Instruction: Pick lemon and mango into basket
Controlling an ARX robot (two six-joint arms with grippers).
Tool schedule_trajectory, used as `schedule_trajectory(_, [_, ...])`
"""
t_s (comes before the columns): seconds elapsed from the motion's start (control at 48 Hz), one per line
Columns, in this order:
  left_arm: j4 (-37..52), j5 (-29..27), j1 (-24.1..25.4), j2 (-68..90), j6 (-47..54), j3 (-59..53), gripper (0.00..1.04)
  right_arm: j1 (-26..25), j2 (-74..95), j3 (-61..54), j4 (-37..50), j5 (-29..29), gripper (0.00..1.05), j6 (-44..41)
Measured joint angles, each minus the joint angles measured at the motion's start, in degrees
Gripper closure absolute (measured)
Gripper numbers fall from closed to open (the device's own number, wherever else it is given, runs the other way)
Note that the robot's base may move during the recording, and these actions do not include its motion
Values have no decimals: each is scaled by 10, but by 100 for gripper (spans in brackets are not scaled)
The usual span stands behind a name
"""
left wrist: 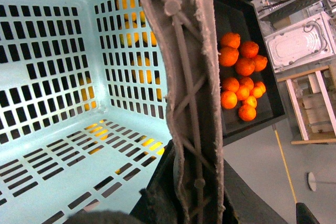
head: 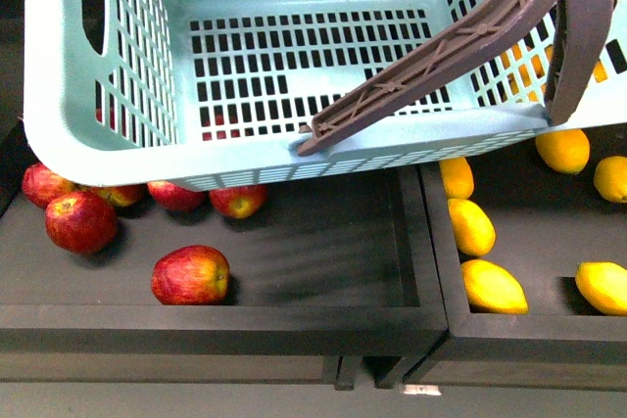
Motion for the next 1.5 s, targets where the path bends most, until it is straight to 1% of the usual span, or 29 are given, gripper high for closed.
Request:
schedule_trajectory(0.25, [0, -1, 0, 0, 1, 0, 98, 0, 1, 0, -1, 3, 9, 2])
schedule_trajectory(0.271, [0, -2, 0, 0, 0, 0, 98, 5, 6, 2, -9, 20, 9, 14])
schedule_trajectory(0.291, [0, -3, 0, 0, 0, 0, 98, 17, 30, 18, -47, 84, 9, 52])
schedule_trajectory(0.312, [0, -4, 1, 0, 1, -1, 98, 14, 54, 26, -54, 112, 9, 80])
schedule_trajectory(0.333, [0, -6, 1, 0, 0, -1, 98, -6, 96, 35, -45, 130, 9, 118])
schedule_trajectory(0.354, [0, -7, 1, 0, 0, -1, 98, -36, 143, 42, -18, 125, 9, 149])
schedule_trajectory(0.375, [0, -7, 1, 0, 0, -1, 98, -52, 167, 45, 0, 119, 9, 160])
schedule_trajectory(0.396, [0, -7, 1, 0, 1, -1, 98, -85, 212, 52, 37, 101, 9, 171])
schedule_trajectory(0.416, [0, -7, 1, 0, 1, -1, 98, -108, 245, 59, 65, 81, 9, 176])
schedule_trajectory(0.458, [0, -5, 1, 0, 1, -1, 98, -166, 357, 87, 157, 35, 9, 176])
schedule_trajectory(0.479, [0, -3, 1, 0, 0, -1, 98, -177, 385, 96, 179, 28, 9, 173])
schedule_trajectory(0.5, [0, -2, 1, 0, 0, -1, 98, -194, 449, 115, 224, 16, 9, 161])
schedule_trajectory(0.583, [0, 0, 1, 0, 0, -1, 98, -213, 596, 166, 318, 7, 9, 121])
schedule_trajectory(0.645, [0, -1, 1, 0, 0, -1, 98, -218, 701, 205, 370, 3, 9, 100])
schedule_trajectory(0.708, [0, -2, 1, 0, 0, -1, 98, -219, 824, 264, 386, -3, 9, 79])
schedule_trajectory(0.75, [0, -2, 1, 0, 0, -1, 98, -218, 868, 283, 393, -2, 9, 69])
schedule_trajectory(0.854, [0, -3, 1, 0, 1, -1, 98, -204, 1017, 367, 393, -9, 9, 32])
schedule_trajectory(0.979, [0, -3, 1, 0, 1, -1, 98, -185, 1108, 433, 379, -14, 9, 1])
schedule_trajectory(1.041, [0, -2, 1, 0, 0, -1, 98, -173, 1154, 469, 367, -19, 9, -19])
schedule_trajectory(1.166, [0, -1, 1, 0, 0, -1, 98, -148, 1264, 564, 314, -23, 9, -58])
schedule_trajectory(1.499, [0, -3, 1, 0, 0, -1, 98, -122, 1441, 812, 201, -34, 9, -73])
